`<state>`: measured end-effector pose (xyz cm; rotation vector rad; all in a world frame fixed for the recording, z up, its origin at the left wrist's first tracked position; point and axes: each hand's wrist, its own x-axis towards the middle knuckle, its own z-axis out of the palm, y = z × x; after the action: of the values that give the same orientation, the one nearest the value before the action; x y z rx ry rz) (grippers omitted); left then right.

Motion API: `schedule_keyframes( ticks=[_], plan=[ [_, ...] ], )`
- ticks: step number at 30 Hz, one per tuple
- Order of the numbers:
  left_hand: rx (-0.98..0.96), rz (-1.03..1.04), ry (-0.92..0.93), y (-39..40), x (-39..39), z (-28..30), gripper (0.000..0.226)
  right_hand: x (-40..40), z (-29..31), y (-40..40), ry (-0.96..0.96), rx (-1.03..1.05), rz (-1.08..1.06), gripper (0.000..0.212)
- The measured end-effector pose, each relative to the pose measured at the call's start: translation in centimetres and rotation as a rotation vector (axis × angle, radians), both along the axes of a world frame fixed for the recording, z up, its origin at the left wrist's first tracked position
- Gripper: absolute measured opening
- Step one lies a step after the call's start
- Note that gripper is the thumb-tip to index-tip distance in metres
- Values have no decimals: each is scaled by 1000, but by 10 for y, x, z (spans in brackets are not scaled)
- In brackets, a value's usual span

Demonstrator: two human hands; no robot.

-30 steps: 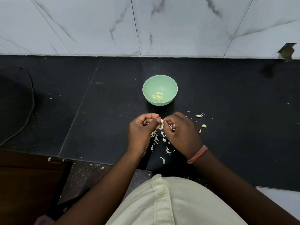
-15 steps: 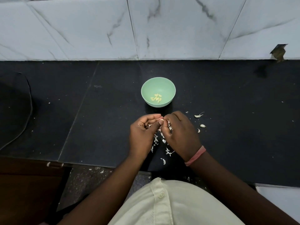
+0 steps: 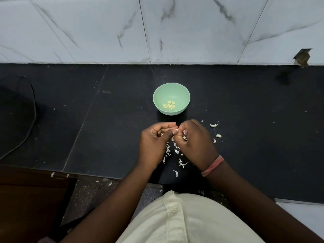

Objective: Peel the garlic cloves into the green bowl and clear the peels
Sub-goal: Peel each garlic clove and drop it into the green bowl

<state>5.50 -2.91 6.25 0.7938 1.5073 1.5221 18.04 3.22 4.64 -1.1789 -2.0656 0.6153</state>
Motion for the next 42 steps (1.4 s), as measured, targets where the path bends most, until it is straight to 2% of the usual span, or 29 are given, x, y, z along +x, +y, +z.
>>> schedule_keyframes(
  ticks=[3,7,11,14,16,19,20,22,26,30,33,35,38,42],
  plan=[
    [-4,-1,-121,1,3,-3,22,-2,6,-2,69,-188,-64,15],
    [-18,17,-378,1,9,-6,25,-5,8,-4,229,-525,-90,10],
    [-11,66,-603,2,5,-5,27,-3,12,-3,439,-658,-109,11],
    [-5,92,-711,2,3,-4,28,2,5,1,416,-591,-141,18],
    [0,95,-742,2,1,-4,28,3,1,1,321,-514,-145,24],
    [6,108,-786,1,0,-4,27,4,-2,-3,139,-299,-127,46],
    [6,116,-797,2,0,-3,27,5,-4,-2,106,-240,-119,48],
    [1,142,-806,2,0,-3,26,4,-9,1,54,-209,-116,42],
    [-22,194,-831,3,-1,-4,25,5,-20,1,37,-196,-1,10],
    [-38,224,-843,2,-4,-7,23,7,-15,-3,-19,-109,52,39],
    [-48,234,-816,3,-6,-6,20,4,-12,-3,5,-148,89,48],
    [-50,217,-818,2,-5,-5,20,3,-11,-5,56,-175,69,41],
    [-57,208,-807,3,-4,-2,20,0,-7,-9,213,-239,23,33],
    [-60,211,-777,4,-3,-2,19,-6,0,-9,443,-334,19,44]
  ],
)
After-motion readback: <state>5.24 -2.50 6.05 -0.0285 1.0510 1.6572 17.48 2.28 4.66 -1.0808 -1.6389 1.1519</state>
